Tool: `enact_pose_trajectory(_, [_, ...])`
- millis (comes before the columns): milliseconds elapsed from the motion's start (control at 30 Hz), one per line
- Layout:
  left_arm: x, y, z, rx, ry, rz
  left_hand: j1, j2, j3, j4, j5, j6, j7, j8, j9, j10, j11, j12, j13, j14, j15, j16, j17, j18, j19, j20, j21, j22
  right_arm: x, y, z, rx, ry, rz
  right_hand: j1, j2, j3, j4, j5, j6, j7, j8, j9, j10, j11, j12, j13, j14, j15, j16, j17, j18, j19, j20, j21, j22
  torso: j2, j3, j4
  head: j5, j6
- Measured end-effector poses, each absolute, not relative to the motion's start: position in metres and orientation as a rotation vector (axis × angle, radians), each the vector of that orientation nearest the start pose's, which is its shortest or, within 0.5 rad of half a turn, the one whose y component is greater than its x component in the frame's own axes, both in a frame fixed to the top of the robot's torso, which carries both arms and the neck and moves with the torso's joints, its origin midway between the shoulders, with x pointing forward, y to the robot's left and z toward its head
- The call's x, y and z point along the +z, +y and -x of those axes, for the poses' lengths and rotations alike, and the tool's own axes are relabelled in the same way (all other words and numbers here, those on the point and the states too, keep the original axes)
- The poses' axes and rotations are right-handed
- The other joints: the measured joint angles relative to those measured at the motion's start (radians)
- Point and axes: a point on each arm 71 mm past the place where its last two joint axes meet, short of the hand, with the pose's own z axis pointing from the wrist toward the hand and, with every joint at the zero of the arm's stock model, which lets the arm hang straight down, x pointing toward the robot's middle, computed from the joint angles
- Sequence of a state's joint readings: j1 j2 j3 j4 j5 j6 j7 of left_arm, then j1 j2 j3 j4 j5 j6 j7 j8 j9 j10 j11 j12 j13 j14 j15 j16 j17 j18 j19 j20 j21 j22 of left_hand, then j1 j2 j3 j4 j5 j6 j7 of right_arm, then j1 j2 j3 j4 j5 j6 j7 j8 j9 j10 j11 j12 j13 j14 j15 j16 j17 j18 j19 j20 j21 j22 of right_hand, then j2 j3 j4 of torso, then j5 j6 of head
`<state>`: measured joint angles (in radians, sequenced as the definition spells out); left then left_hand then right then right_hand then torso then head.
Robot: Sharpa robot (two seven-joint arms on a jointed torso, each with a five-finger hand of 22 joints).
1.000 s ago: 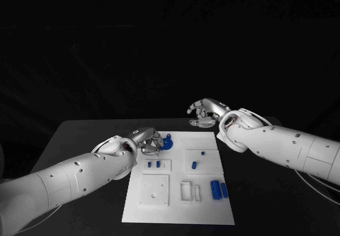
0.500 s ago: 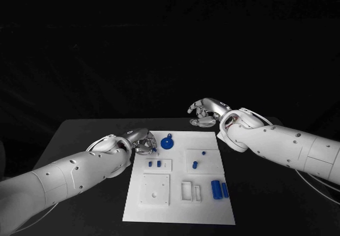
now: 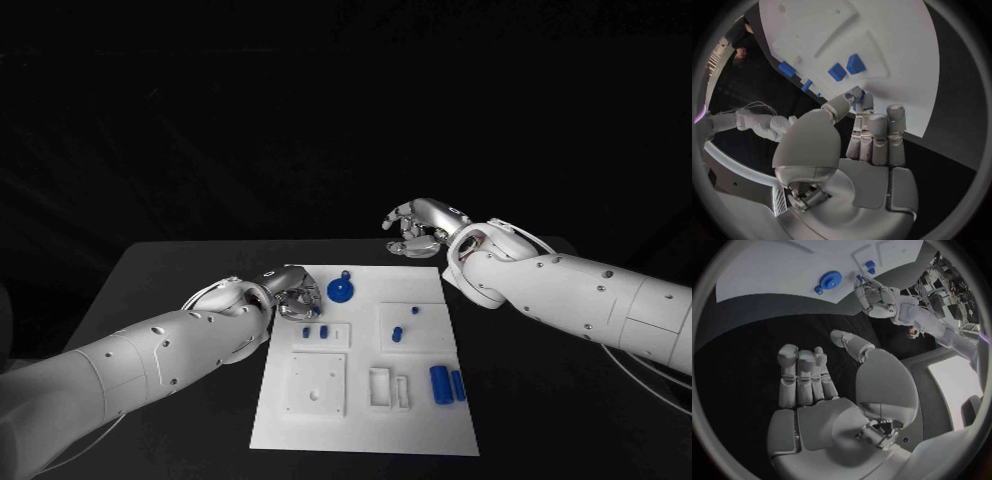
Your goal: Assemble the parts on the task board
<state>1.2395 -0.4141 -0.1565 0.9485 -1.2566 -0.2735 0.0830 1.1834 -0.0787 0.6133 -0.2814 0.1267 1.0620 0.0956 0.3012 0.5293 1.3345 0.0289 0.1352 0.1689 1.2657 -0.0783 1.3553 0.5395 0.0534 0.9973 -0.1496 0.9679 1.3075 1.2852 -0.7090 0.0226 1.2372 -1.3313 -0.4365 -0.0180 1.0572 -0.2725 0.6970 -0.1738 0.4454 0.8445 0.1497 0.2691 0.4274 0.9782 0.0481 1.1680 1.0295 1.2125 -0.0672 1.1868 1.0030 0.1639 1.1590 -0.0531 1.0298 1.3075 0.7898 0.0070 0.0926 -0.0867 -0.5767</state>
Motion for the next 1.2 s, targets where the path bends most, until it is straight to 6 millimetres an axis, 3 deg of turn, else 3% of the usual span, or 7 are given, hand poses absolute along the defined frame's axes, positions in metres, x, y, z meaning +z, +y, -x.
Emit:
enact_pose_trajectory(667, [-0.228, 0.130, -0.566, -0.687, 1.745, -0.158, 0.004, 0.002, 0.000, -0.001, 0.000, -0.004, 0.000, 0.000, -0.001, 0.002, 0.002, -0.001, 0.000, 0.002, 0.002, 0.000, 0.000, 0.000, 0.002, 0.002, 0.000, 0.000, -0.125, -0.221, -0.556, 0.625, 1.426, -0.022, 0.000, 0.000, 0.000, 0.000, 0.000, -0.002, 0.002, 0.000, 0.000, 0.000, 0.000, 0.000, 0.000, 0.000, 0.000, 0.000, 0.000, 0.000, 0.000, 0.000, 0.000, 0.000, 0.000, 0.0008, -0.0001, -0.002, -0.001])
enact_pose_trajectory(1200, [-0.226, 0.116, -0.559, -0.620, 1.717, -0.295, 0.006, 0.002, 0.005, -0.005, 0.006, 0.003, -0.005, 0.000, 0.002, 0.009, -0.003, -0.001, 0.003, 0.007, 0.000, 0.000, -0.001, 0.000, 0.005, 0.001, 0.000, 0.001, -0.125, -0.221, -0.556, 0.624, 1.426, -0.022, 0.000, 0.000, 0.000, 0.000, 0.000, -0.002, 0.002, 0.000, 0.000, 0.000, 0.000, -0.001, -0.001, 0.000, 0.000, 0.000, 0.000, 0.000, 0.000, 0.000, 0.000, 0.000, 0.000, 0.0003, -0.0001, -0.005, -0.002])
